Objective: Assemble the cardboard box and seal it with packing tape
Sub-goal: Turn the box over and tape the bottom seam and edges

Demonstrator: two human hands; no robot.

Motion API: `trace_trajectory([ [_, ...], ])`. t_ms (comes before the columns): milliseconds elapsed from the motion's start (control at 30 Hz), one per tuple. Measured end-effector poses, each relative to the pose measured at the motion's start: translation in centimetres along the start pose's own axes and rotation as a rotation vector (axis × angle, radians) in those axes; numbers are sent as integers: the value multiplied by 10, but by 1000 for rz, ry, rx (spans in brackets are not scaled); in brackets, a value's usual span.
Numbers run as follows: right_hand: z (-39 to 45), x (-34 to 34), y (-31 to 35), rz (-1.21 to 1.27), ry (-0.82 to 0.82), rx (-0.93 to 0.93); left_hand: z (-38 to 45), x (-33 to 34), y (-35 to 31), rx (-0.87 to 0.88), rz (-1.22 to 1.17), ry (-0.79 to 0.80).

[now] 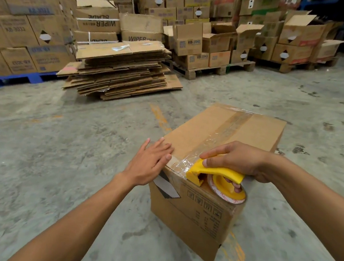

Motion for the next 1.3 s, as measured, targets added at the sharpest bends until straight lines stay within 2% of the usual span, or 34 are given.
trace_trajectory([
  [133,2,-1,-1,13,12,9,-5,1,-28,190,103,105],
  [200,4,-2,-3,32,19,11,-7,3,-36,225,104,127],
  [367,0,-3,-4,38,43,10,-5,2,-31,223,9,138],
  [567,-59,-52,-46,64,88,68,-3,0,-28,176,24,144],
  [800,-82,-52,-75,98,39,-19,6,-11,-50,121,57,293],
  [967,-76,-52,-74,119,45,-56,18,-19,-112,325,105,352],
  [1067,-75,-52,-76,77,51,-63,27,-5,-136,308,78,393],
  [1200,-84,-59,-88,153,57,-36,30,6,-131,270,136,351],
  [1300,-98,-74,-101,161,122,-2,31,7,-129,274,133,343],
])
Point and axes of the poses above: each hand's wrist, its own z-axis towards the middle knuckle, its own x-axis out of the palm, y = z × x, the point moved 1 cm from there along z, towards the middle knuckle, and after that the axes turned 10 degrees about z, right-handed, at the moved point
